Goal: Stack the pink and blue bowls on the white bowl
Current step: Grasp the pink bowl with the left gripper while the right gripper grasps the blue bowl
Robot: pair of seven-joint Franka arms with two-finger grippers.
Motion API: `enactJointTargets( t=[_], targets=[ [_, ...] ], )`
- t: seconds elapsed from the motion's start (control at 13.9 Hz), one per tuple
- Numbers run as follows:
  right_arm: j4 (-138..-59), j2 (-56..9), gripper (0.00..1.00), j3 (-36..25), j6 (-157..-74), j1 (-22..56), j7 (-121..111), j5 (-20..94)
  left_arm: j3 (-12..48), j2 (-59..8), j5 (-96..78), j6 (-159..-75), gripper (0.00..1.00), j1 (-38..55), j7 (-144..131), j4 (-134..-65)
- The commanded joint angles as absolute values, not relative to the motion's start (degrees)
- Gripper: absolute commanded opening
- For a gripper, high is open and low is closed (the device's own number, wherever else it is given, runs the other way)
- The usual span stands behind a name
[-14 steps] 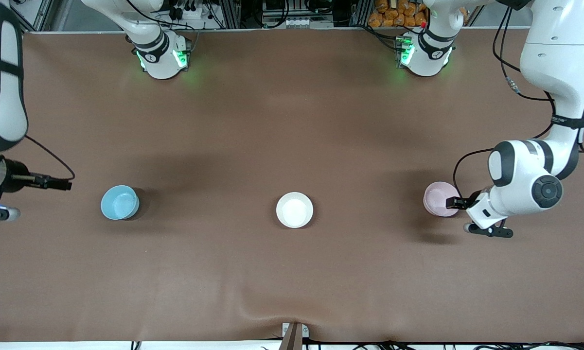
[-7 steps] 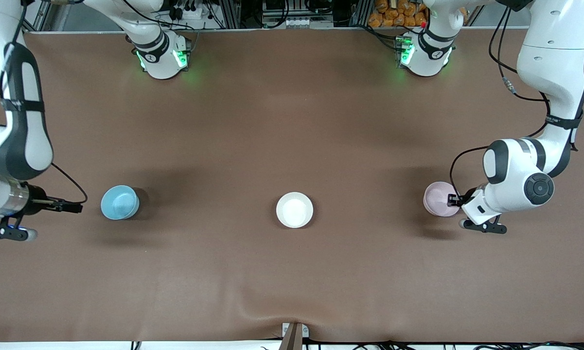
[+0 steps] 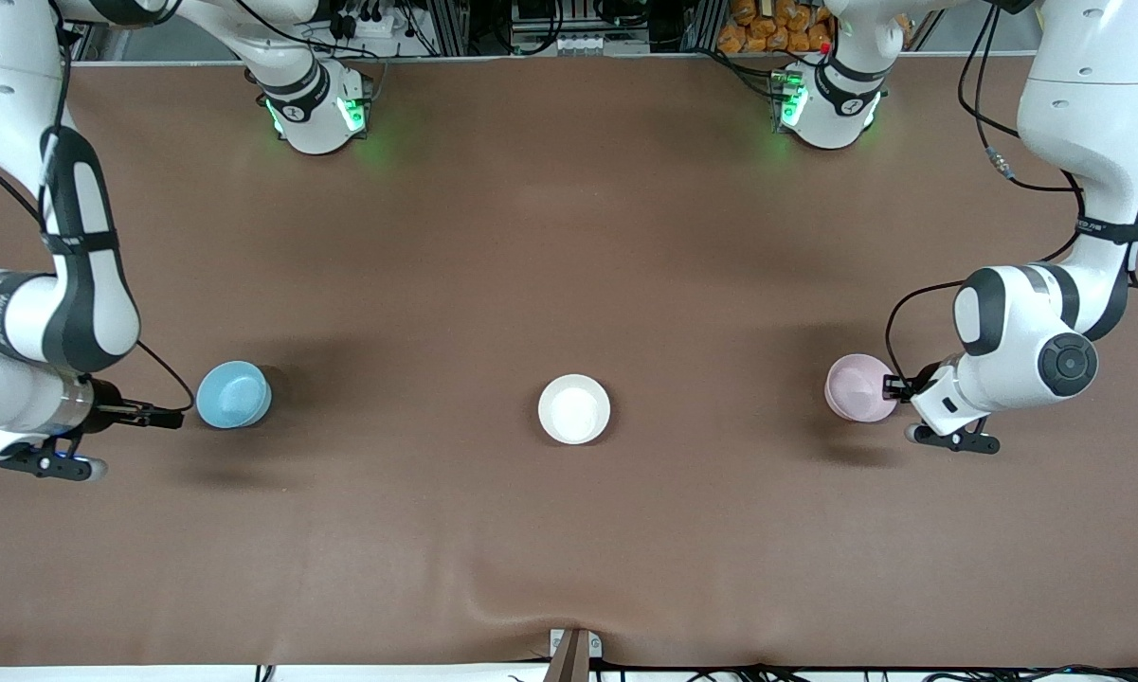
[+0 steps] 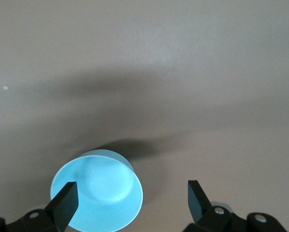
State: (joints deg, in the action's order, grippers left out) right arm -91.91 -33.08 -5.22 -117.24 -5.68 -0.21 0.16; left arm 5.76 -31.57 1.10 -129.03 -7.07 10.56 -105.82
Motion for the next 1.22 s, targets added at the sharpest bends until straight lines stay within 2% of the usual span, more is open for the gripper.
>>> enactJointTargets(
  t=[0.0, 0.29, 0.5, 0.72, 0.79, 0.94, 1.01, 1.08, 1.15],
  targets=[
    [-95.3, -33.1, 1.00, -4.7, -118.5, -6.4, -0.3, -0.3, 6.2, -30.1, 1.9, -128.1, 0.00, -7.6, 11.5, -106.8],
    [-101.7, -33.2, 1.00, -4.7, -125.1, -7.5, -0.4, -0.3, 7.2, -29.5, 0.3, -127.5, 0.00, -7.3, 10.0, -105.3],
    [-104.1, -33.1, 1.00, -4.7, -125.2, -7.7, -0.4, -0.1, 10.2, -29.9, -3.2, -118.3, 0.00, -6.3, 3.8, -97.8],
    [-106.3, -32.6, 1.00, -4.5, -125.2, -7.5, -0.3, 0.5, 13.3, -30.6, -6.2, -116.4, 0.00, -4.8, -0.9, -93.4],
    [-106.2, -32.8, 0.81, -4.5, -125.3, -7.6, -0.3, 0.6, 13.4, -30.6, -6.4, -116.4, 0.00, -3.3, -3.3, -92.7],
    [-106.2, -32.9, 0.33, -4.5, -125.7, -7.6, -0.2, 0.8, 13.4, -30.8, -8.1, -116.4, 0.00, 0.4, -9.2, -91.1],
    [-106.2, -32.7, 0.14, -4.3, -125.5, -7.6, -0.1, 1.3, 13.4, -31.1, -8.5, -116.4, 0.00, 2.3, -12.3, -89.9],
    [-106.2, -32.6, 0.00, -4.3, -125.5, -7.6, -0.2, 3.2, 13.4, -31.7, -8.6, -116.4, 0.00, 3.8, -14.9, -89.0],
    [-106.2, -32.4, 0.00, -4.3, -125.3, -7.6, -0.2, 4.8, 13.4, -32.1, -8.6, -116.4, 0.00, 5.3, -17.3, -88.1]
  ],
)
